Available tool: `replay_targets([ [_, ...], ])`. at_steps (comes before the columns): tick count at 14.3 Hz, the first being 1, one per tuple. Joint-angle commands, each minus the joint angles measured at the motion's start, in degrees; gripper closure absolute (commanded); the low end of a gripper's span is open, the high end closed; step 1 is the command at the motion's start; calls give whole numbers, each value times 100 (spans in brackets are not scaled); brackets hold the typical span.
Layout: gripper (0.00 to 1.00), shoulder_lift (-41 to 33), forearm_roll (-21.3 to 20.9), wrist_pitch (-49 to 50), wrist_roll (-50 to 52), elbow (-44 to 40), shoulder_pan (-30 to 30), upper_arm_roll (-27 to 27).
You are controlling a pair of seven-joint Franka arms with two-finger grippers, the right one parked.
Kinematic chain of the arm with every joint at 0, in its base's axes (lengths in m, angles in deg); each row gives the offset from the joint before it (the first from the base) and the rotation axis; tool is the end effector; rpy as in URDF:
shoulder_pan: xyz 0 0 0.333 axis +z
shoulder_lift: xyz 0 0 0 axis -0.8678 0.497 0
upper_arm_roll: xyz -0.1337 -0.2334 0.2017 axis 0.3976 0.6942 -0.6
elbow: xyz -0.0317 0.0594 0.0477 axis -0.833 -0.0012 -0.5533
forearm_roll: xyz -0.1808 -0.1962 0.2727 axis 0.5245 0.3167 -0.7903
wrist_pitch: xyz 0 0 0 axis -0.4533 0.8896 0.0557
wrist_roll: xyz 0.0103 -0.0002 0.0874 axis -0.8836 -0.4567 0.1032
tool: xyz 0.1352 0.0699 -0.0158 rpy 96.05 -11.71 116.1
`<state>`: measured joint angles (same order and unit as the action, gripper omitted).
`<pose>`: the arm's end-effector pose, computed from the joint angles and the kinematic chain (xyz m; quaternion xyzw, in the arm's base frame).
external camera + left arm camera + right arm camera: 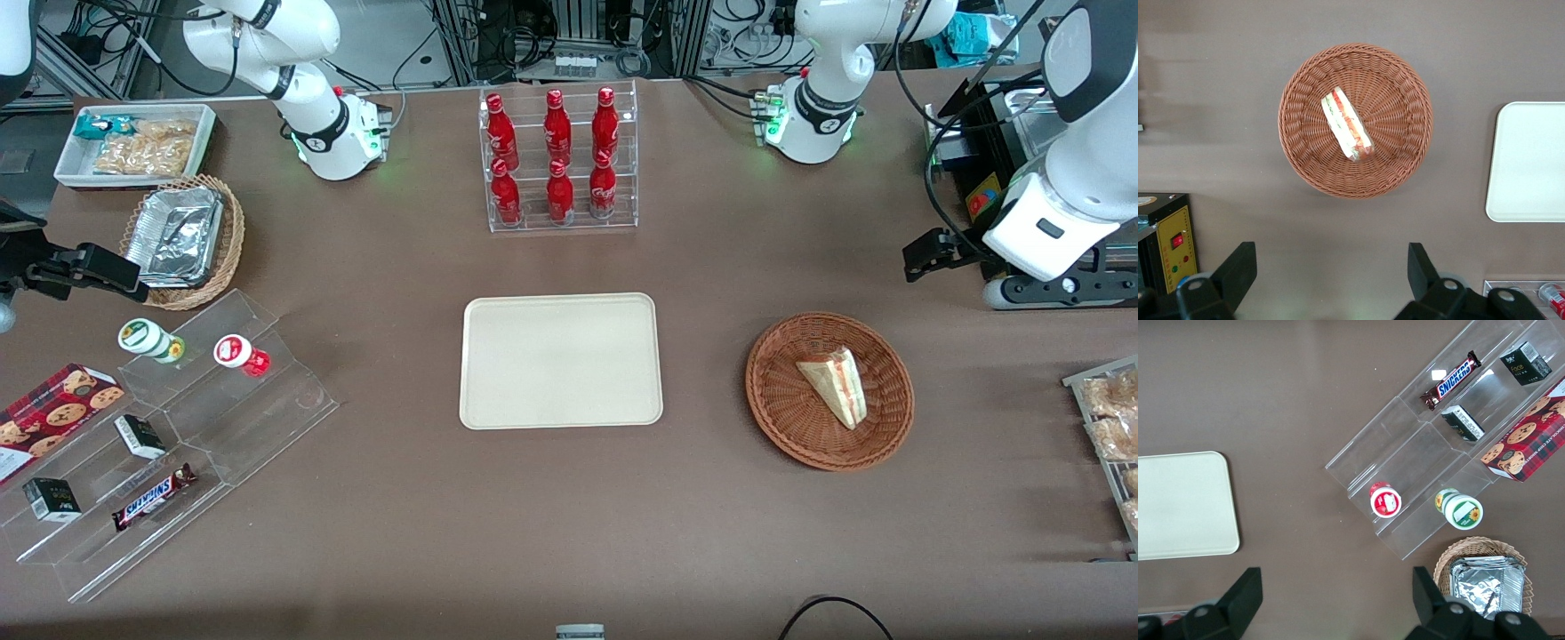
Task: Place sandwich from basket to tray
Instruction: 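Move the left gripper over the wrapped sandwich in the wicker basket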
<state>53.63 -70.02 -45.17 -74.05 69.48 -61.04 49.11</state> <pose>0.5384 -0.0576 0.5564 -0.9994 -0.0103 0.0337 0.0058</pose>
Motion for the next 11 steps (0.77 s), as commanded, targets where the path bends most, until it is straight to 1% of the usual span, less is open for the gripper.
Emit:
replay_targets([
  [1, 0, -15, -72, 42, -62, -50, 76, 45],
  [4, 0, 90, -81, 16, -79, 99, 67, 45],
  [7, 0, 266, -81, -238, -53, 476, 67, 45],
  [9, 0, 372, -89, -807, -18, 984, 67, 45],
  [11, 0, 354, -90, -1894, 8, 1748, 67, 45],
])
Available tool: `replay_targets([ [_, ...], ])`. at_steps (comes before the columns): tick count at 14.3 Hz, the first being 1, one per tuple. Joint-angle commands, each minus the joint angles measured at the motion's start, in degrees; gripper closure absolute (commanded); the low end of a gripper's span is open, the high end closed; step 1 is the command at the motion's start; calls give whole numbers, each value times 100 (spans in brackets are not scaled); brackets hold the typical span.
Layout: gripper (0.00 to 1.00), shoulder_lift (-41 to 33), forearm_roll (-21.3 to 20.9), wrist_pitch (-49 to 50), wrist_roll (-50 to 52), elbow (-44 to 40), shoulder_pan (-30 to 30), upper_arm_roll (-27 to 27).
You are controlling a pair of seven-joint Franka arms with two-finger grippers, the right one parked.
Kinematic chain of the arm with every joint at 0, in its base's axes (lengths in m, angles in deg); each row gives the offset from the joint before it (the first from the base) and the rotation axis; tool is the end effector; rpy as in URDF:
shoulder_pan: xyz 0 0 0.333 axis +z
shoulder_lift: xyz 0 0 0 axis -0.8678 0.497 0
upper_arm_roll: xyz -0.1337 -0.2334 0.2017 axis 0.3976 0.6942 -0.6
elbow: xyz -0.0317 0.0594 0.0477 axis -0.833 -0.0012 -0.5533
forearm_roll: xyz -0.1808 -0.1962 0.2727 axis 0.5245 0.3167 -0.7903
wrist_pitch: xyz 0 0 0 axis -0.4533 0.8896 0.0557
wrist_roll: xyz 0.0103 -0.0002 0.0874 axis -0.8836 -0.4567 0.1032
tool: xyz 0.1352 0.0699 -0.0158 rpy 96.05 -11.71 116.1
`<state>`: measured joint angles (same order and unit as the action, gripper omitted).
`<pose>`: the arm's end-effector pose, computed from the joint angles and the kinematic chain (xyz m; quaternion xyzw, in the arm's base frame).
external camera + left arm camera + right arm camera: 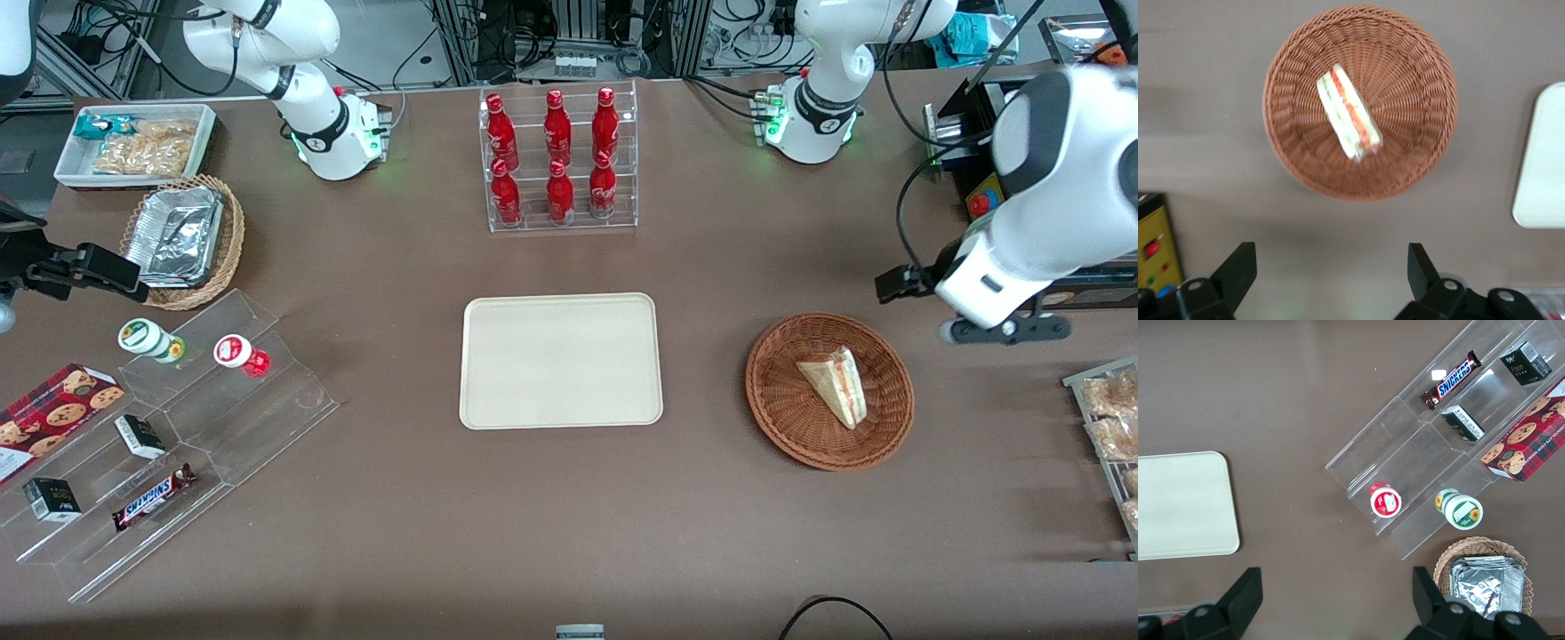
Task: Place sandwich from basket to tray
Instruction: 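Move the left gripper over the wrapped sandwich in the wicker basket, then lower the left gripper and close it on the sandwich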
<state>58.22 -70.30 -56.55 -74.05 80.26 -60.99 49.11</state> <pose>0.5526 -0.0572 0.4416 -0.9976 -0.0094 0.0682 0.0083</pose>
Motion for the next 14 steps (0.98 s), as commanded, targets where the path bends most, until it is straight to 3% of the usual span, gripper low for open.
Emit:
replay_targets([
  [1, 0, -78, -62, -1301, 26, 1005, 62, 45],
  [5, 0, 211, -53, -3045, 1183, 1851, 53, 45],
  [11, 0, 1020, -44, -3784, 3609, 1746, 18, 54],
  [13, 0, 1204, -44, -3882, 3761, 1746, 18, 54],
  [14, 7, 1275, -44, -3891, 3761, 1738, 18, 54],
])
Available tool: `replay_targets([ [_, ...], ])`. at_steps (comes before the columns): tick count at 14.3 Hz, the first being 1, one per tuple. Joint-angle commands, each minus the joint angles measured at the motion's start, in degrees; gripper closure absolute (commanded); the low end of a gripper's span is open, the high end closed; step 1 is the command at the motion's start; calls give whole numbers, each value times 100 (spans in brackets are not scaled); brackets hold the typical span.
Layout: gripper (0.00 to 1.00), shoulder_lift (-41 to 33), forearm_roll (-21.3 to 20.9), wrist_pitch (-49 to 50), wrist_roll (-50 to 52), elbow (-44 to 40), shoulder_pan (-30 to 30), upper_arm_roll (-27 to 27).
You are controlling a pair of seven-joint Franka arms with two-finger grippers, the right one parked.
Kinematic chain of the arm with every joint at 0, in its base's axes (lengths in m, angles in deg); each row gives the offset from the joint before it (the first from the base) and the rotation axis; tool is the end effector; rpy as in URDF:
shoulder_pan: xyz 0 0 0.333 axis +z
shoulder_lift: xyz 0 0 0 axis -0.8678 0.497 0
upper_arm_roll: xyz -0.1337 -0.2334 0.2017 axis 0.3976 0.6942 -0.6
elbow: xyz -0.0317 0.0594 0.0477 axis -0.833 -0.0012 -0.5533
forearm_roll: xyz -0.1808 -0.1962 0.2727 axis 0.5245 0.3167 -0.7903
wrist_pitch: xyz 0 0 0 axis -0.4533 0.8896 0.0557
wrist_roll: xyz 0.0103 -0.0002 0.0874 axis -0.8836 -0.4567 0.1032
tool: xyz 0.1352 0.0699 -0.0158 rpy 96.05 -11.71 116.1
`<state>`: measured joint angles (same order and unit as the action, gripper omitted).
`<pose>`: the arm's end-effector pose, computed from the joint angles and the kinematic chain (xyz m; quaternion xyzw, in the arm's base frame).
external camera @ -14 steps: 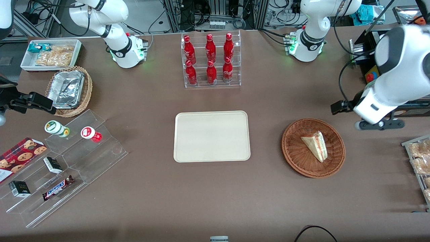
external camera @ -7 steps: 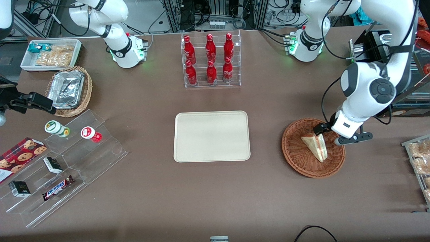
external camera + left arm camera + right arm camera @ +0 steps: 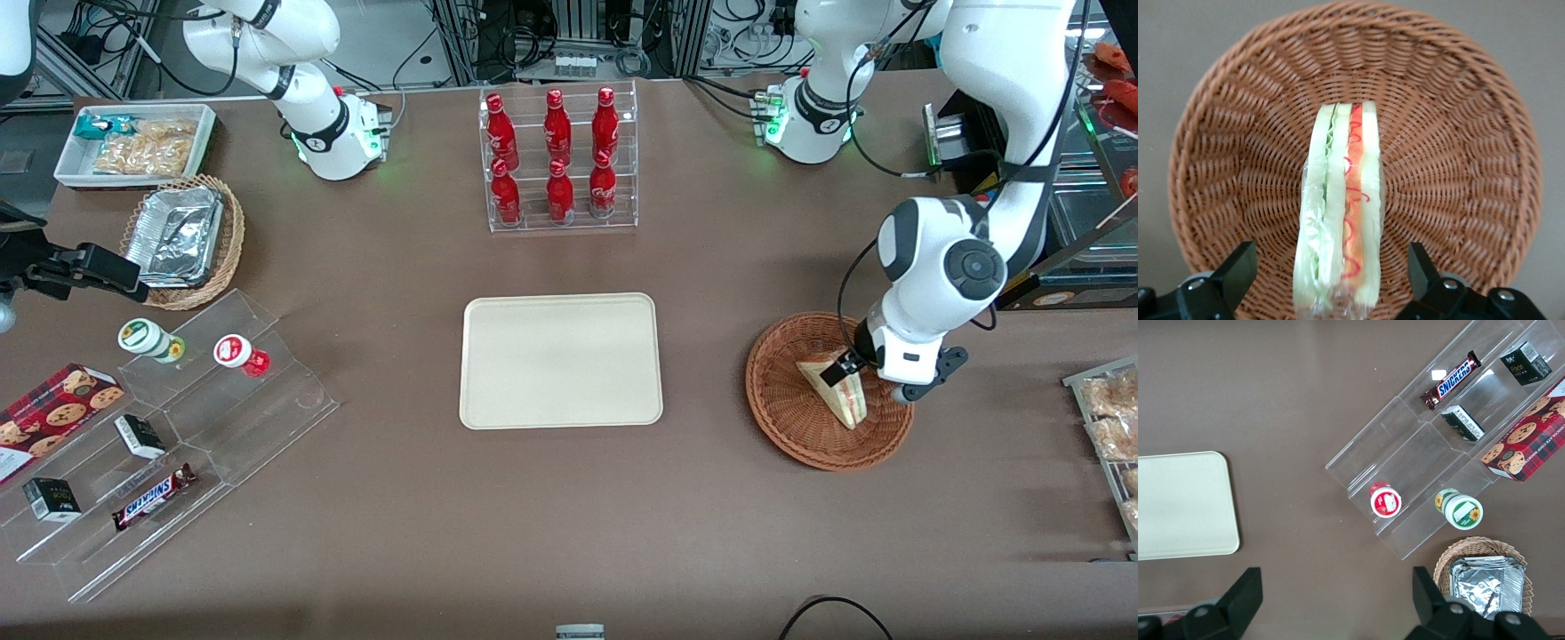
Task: Place sandwich from basket to tray
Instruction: 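Lower the left gripper and close it on the sandwich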
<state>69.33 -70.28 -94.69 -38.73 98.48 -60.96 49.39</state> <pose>0.5619 -0.0628 0.2487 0.9505 0.3103 0.0033 0.0135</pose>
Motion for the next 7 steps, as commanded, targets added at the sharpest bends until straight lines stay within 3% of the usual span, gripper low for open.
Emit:
replay_targets([
  [1, 38, 199, -46, -68, 212, -102, 14, 26],
  [2, 63, 191, -46, -33, 177, -102, 14, 26],
  [3, 78, 165, -46, -7, 194, -111, 14, 26],
  [5, 89, 95, -46, 229, 186, -145, 14, 44],
  [7, 90, -28, -46, 1070, 151, -583, -64, 53],
])
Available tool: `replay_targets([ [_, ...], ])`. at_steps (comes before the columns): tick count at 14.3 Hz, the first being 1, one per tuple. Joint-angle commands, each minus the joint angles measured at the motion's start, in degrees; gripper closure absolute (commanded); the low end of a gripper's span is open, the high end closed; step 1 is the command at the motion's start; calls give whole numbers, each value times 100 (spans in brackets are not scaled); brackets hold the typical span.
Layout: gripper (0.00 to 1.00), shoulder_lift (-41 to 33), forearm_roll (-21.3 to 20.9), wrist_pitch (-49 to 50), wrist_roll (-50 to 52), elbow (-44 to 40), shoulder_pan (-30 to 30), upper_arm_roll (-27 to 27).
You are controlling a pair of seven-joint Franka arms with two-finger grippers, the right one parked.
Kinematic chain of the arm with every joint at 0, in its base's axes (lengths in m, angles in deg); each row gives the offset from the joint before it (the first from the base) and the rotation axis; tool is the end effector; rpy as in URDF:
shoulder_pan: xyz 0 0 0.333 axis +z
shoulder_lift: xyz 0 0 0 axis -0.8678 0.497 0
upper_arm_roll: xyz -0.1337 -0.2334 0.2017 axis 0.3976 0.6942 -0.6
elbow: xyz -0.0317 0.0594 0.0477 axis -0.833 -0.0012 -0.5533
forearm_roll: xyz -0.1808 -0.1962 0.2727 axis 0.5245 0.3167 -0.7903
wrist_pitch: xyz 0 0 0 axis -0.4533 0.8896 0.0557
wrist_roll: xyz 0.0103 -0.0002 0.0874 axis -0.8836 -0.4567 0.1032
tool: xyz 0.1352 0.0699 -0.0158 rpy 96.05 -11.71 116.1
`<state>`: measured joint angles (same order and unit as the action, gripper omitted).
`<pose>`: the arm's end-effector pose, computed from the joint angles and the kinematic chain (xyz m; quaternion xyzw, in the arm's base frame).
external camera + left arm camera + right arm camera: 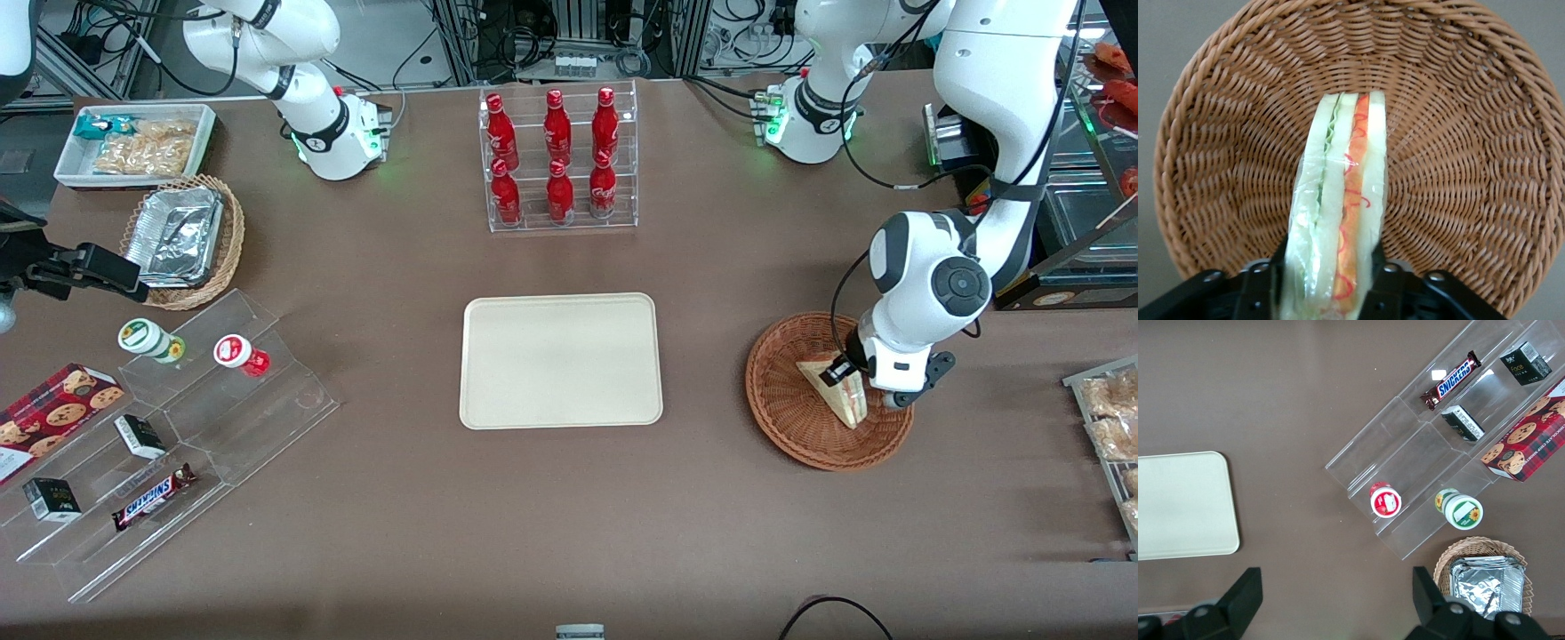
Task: Place sandwich from basket to tray
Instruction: 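Lower the left gripper and close it on the sandwich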
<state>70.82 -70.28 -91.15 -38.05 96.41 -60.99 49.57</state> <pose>0.5638 -0.0650 0.2428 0.9491 0.3143 -0.0208 0.0041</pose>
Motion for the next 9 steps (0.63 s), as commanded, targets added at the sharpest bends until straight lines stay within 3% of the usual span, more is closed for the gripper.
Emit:
replay_targets([
  [1, 92, -170, -46, 1199, 82, -709, -157, 35],
  [4, 91, 40, -168, 2502, -284, -1738, -631, 35],
  [6, 90, 181, -396, 2706, -838, -2056, -1008, 35],
  [9, 91, 593, -371, 2698, -981, -2495, -1571, 35],
])
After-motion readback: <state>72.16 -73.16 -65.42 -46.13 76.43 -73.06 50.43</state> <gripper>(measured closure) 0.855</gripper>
